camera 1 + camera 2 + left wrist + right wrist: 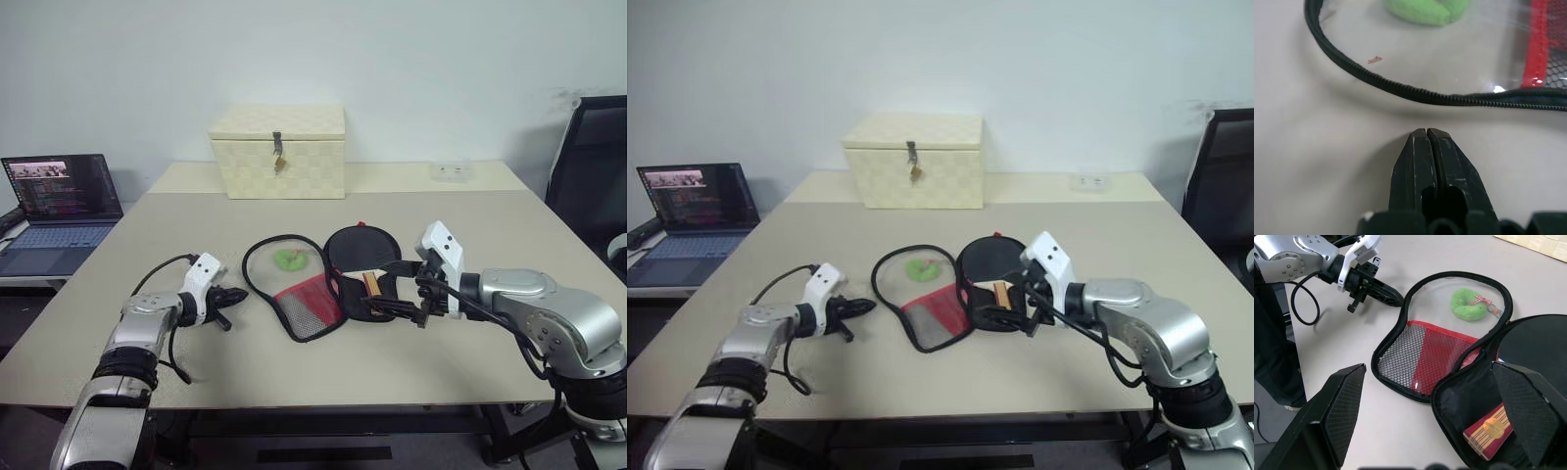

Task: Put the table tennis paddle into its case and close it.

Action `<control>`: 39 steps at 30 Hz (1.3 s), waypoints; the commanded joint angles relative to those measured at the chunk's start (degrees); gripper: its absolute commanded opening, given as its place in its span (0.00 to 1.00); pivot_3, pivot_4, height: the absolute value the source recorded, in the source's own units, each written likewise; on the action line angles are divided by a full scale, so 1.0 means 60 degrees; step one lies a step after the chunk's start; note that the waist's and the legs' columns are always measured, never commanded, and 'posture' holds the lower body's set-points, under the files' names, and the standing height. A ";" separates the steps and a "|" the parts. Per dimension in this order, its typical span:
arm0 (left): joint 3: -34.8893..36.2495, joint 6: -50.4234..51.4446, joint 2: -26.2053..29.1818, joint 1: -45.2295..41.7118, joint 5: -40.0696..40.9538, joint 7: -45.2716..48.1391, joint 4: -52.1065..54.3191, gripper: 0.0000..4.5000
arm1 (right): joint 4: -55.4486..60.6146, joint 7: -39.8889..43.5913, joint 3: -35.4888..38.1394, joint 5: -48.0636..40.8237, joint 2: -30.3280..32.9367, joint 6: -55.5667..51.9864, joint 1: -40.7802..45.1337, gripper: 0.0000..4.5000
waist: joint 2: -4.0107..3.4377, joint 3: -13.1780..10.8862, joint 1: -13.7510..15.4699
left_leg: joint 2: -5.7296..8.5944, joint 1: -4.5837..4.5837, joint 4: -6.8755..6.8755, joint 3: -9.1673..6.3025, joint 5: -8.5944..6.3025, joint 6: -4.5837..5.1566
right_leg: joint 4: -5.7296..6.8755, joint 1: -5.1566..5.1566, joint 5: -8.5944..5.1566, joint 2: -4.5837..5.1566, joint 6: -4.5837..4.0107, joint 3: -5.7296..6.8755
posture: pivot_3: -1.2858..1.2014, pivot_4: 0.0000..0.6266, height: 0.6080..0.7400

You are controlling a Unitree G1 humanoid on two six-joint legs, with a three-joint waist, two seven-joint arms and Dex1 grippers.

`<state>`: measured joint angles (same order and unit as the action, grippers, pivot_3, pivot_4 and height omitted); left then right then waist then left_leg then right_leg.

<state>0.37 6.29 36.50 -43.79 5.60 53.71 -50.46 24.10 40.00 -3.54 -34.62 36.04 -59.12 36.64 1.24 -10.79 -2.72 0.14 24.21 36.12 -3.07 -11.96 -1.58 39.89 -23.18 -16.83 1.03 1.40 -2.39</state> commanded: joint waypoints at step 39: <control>0.1053 -0.0261 -0.1004 -0.0707 0.1655 0.2239 0.2505 0.02 | -0.5343 -0.2176 0.0552 0.1837 -0.1445 0.0945 0.1544 1.00 | 0.0006 -0.0004 -0.0196 | 0.0009 0.0051 0.0087 -0.0017 0.0002 -0.0001 | 0.0025 -0.0009 0.0002 0.0007 0.0025 -0.0001 | 0.52 0.24 1.00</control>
<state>4.67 1.35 28.66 -48.85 12.23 65.77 -43.07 -5.30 28.63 -0.82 -25.58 27.80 -55.83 43.94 1.28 -10.81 -3.89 0.21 24.53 36.66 -3.24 -11.95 -1.59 40.04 -23.24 -16.82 1.08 1.55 -2.34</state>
